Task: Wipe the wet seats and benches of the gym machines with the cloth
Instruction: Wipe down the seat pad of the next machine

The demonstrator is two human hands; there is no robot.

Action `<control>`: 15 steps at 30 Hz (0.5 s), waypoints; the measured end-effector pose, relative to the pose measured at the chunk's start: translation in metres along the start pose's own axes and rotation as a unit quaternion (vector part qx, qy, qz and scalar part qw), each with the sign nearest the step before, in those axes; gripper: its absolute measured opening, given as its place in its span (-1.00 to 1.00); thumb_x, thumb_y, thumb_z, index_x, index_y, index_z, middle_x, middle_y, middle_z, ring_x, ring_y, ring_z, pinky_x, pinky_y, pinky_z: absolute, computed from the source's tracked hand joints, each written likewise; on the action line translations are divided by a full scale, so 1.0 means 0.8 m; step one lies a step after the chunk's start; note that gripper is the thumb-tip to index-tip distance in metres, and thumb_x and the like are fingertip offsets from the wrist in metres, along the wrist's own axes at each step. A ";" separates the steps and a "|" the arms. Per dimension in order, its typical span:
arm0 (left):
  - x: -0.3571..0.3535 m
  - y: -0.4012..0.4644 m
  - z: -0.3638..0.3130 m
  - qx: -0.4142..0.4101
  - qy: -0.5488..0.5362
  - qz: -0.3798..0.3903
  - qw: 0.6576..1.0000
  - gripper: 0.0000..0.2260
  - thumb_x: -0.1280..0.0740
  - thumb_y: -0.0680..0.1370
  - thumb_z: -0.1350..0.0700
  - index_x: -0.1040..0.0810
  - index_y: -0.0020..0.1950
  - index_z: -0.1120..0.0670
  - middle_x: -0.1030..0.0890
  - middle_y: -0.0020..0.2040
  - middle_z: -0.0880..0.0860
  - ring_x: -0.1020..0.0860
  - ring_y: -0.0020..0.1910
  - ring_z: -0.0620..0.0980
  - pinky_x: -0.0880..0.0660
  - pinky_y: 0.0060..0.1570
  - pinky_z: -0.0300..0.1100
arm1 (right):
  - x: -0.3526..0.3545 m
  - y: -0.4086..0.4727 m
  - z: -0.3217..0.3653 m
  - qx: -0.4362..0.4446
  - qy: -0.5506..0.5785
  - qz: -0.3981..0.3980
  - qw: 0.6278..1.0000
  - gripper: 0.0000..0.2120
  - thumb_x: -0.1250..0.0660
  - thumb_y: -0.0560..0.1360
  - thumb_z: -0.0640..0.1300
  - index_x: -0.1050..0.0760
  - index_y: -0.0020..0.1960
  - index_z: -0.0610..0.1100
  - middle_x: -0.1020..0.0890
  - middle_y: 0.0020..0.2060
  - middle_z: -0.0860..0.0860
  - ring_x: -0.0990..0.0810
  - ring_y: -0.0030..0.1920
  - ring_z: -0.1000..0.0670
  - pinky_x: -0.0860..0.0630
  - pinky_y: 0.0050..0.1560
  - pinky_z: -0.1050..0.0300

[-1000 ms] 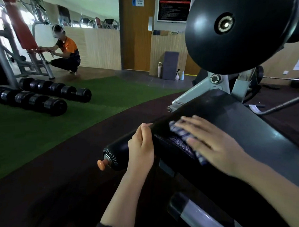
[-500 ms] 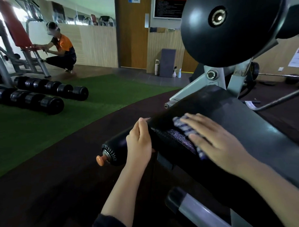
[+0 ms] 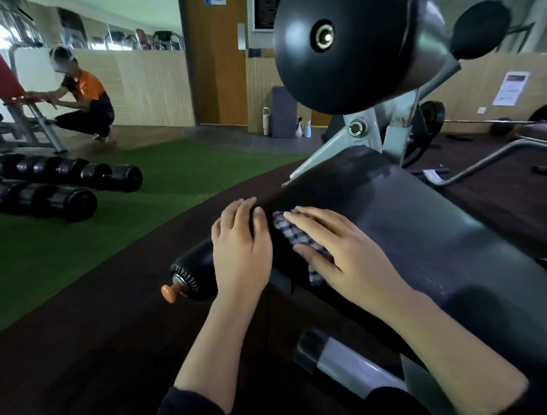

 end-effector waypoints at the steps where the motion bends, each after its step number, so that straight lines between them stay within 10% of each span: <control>1: -0.006 -0.004 -0.015 -0.036 0.060 0.008 0.997 -0.65 -0.10 0.63 -0.05 -0.48 0.35 -0.01 -0.43 0.38 -0.05 -0.30 0.40 0.02 -0.17 0.42 0.04 | 0.005 -0.011 -0.012 -0.020 0.022 -0.009 1.000 -0.57 -0.18 0.58 0.05 -0.33 0.44 0.04 -0.43 0.35 0.12 -0.36 0.34 0.12 -0.30 0.31 0.29; 7: -0.084 -0.036 -0.115 -0.197 0.267 0.111 0.937 -0.65 -0.17 0.57 -0.04 -0.53 0.31 -0.03 -0.49 0.36 -0.03 -0.38 0.39 -0.02 0.26 0.38 0.33 | 0.037 -0.063 -0.105 -0.161 0.052 -0.068 0.983 -0.62 -0.27 0.57 -0.12 -0.41 0.38 -0.08 -0.47 0.29 0.01 -0.47 0.27 -0.02 -0.42 0.28 0.09; 15: -0.223 -0.040 -0.166 -0.242 0.319 0.278 0.873 -0.69 -0.13 0.58 0.03 -0.46 0.28 0.06 -0.48 0.28 0.04 -0.45 0.26 0.10 -0.24 0.31 0.07 | 0.072 -0.109 -0.230 -0.357 -0.040 -0.045 0.932 -0.66 -0.27 0.56 -0.12 -0.46 0.33 -0.04 -0.50 0.26 -0.09 -0.53 0.16 -0.20 -0.46 0.21 0.02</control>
Point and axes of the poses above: each hand's wrist, its own y-axis towards the middle knuckle, its own x-axis out of the back of the hand, z = x × y, the point moved 6 cm from there along y, towards the middle knuckle
